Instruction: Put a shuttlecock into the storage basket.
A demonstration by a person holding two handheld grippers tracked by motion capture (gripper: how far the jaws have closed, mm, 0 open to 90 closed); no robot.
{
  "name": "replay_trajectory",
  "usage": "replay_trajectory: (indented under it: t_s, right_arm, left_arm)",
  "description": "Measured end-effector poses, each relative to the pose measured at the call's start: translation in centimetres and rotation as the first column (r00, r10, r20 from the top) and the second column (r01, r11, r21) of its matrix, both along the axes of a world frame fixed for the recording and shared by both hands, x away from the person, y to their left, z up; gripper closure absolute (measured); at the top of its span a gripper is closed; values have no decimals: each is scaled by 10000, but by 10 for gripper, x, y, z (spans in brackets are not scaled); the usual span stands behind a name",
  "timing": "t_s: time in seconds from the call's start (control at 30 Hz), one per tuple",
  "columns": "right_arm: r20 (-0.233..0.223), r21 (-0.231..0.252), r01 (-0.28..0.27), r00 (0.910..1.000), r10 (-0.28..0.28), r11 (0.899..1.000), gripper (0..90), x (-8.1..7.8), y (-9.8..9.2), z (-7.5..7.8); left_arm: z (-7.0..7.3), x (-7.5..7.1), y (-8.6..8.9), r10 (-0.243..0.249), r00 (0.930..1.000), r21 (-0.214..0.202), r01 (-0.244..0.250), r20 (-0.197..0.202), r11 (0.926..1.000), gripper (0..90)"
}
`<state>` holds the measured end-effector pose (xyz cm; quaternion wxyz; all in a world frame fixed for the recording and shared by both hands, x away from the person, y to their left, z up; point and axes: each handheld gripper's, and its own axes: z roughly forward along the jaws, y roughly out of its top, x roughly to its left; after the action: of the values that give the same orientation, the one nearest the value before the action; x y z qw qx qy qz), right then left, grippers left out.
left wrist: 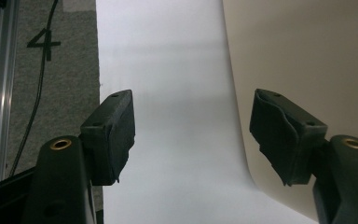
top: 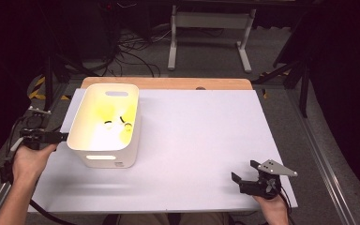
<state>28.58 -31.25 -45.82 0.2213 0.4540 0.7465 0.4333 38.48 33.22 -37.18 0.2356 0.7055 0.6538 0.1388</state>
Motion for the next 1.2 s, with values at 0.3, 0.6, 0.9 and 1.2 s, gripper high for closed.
replay_trajectory:
  t_s: [0.3, 0.6, 0.9, 1.2]
  right_arm:
    - [13, -22, 1, 10000, -1, 10000, 88, 0, 0, 0]
    - [30, -22, -9, 10000, 9, 10000, 88, 0, 0, 0]
    - [32, -24, -11, 10000, 11, 10000, 88, 0, 0, 0]
    - [27, -22, -14, 10000, 15, 10000, 88, 0, 0, 0]
  left_arm:
    - [-7, -5, 1, -6, 10000, -24, 6, -9, 10000, 316]
    - [-13, -10, 1, 30, 9999, -61, -29, 112, 10000, 316]
    - [-15, -12, 0, -114, 9999, -36, 114, 59, 9999, 317]
    - [-19, -19, -3, -124, 9998, -96, 126, 161, 9999, 315]
